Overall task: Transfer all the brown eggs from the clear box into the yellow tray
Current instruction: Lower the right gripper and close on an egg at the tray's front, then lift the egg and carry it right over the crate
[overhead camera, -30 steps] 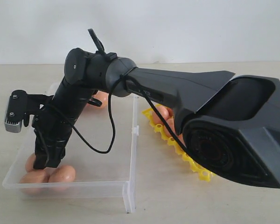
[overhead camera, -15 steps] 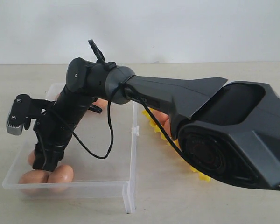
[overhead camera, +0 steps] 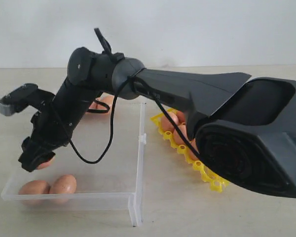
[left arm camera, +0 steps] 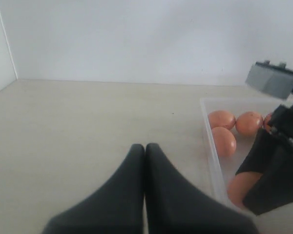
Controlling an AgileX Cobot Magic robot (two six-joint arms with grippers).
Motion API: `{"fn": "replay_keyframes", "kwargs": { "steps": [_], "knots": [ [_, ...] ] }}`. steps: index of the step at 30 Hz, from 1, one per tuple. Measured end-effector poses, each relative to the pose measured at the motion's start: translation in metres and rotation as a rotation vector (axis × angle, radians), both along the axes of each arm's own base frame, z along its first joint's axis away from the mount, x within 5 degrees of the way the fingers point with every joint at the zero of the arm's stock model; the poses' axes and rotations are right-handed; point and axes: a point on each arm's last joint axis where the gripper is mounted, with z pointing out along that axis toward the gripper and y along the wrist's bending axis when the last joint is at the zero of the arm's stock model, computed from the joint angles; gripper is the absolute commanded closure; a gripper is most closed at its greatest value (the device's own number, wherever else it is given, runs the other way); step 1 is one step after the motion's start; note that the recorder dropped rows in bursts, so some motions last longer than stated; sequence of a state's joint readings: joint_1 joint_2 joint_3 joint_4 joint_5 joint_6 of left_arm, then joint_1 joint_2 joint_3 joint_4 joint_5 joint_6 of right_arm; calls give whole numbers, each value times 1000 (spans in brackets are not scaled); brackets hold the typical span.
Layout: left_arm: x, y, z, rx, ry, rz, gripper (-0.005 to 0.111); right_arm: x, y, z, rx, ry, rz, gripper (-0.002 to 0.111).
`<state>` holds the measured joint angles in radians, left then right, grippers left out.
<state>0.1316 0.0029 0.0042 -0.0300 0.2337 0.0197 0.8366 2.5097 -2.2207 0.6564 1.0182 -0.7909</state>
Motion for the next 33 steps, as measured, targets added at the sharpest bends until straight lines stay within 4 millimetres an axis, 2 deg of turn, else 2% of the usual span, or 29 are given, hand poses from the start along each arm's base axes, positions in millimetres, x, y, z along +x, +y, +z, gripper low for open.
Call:
{"fn": "replay_keyframes", "kwargs": {
  "steps": [5,9,14,17,19,22,23,24,25,26,28,29,33],
  "knots": [
    [0,0,0,0,0,0,111,-7,-9,61,37,-8,-56,109],
    [0,0,0,0,0,0,111,-12,-23,101,4,-12,-161,109],
    [0,0,0,0,0,0,111,-12,-41,127,14,-46,-383,109],
    [0,0,0,0,0,0,111,-17,-53,130,119,-86,-506,109],
    [0,0,0,0,0,0,111,-25,-69,130,226,-149,-601,109],
    [0,0,0,0,0,0,111,-41,-103,128,394,-262,-740,109],
    [0,0,0,0,0,0,111,-52,-121,122,432,-290,-792,109],
    [0,0,0,0,0,0,111,-57,-137,124,494,-330,-845,109],
    [0,0,0,0,0,0,111,-64,-153,113,501,-347,-890,109],
    [0,0,0,0,0,0,111,-69,-174,111,555,-378,-969,109],
    [0,0,0,0,0,0,111,-76,-209,95,572,-393,-1115,109],
    [0,0,0,0,0,0,111,-80,-233,88,594,-419,-1225,109],
    [0,0,0,0,0,0,111,-85,-312,70,614,-534,-1610,109]
  ]
}}
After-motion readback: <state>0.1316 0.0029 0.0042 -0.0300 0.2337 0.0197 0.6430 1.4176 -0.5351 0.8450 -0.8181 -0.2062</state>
